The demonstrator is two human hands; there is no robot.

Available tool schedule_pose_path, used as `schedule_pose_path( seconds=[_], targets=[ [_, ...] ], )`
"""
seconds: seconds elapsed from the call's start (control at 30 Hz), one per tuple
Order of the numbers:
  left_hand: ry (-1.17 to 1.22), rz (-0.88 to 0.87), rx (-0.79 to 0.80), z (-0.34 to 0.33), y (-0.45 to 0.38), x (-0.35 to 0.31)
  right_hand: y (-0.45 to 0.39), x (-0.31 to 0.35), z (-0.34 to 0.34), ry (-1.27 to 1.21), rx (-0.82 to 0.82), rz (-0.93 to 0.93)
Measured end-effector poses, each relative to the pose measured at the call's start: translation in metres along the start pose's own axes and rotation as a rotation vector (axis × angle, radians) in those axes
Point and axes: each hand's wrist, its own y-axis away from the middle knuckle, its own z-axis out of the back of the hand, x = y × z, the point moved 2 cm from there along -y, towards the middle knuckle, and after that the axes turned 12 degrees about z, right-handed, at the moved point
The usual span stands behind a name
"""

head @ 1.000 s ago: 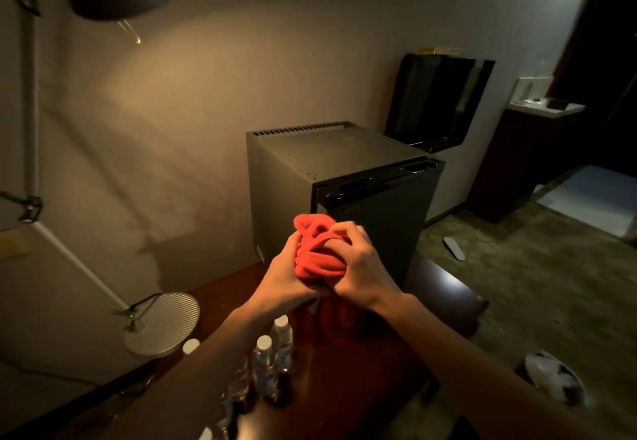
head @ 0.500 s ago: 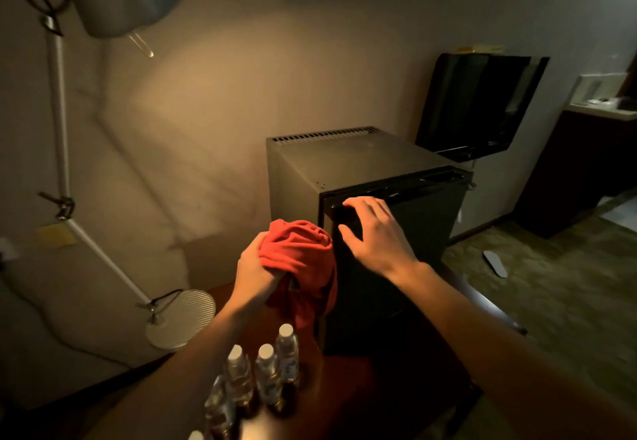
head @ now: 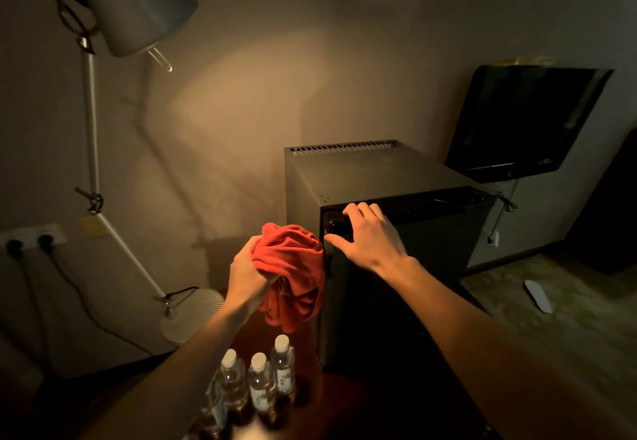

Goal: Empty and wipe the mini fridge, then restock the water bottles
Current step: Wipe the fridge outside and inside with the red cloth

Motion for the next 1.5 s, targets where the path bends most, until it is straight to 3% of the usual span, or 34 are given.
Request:
schedule_pose_path(
  seconds=[0.23,0.37,0.47,0.7,0.83,0.93,1.1,1.17,1.4,1.5],
  targets=[
    [-0.013,0.031,0.025,-0.010,0.016,-0.003,0.003,0.002,0.005,-0.055,0.026,0.012],
    [-0.031,0.020,0.039,-0.007,0.024,-0.005,0.039,0.008,0.018,-0.093,-0.099,0.052],
    [-0.049,0.003,0.066,-0.010,0.033,-0.005,0.076,0.011,0.035,-0.090,-0.092,0.036],
    [-0.069,-0.068,0.188,-0.030,0.073,-0.013,0.147,0.033,0.075,0.047,-0.308,-0.173],
    [-0.076,-0.149,0.217,-0.039,0.094,-0.020,0.170,0.069,0.080,0.231,-0.337,-0.031],
    [-0.094,-0.178,0.193,-0.044,0.105,-0.023,0.178,0.092,0.065,0.186,-0.189,0.041],
    [-0.230,-0.172,0.169,-0.047,0.113,-0.018,0.200,0.085,0.029,0.287,0.287,-0.178],
    [-0.345,-0.190,0.158,-0.050,0.117,-0.017,0.212,0.072,0.026,0.369,0.406,-0.263],
    [-0.590,-0.307,0.154,-0.078,0.122,-0.015,0.240,0.039,0.021,0.534,0.446,-0.438],
    [-0.632,-0.345,0.147,-0.091,0.119,-0.015,0.229,0.030,0.010,0.519,0.453,-0.426]
  ],
)
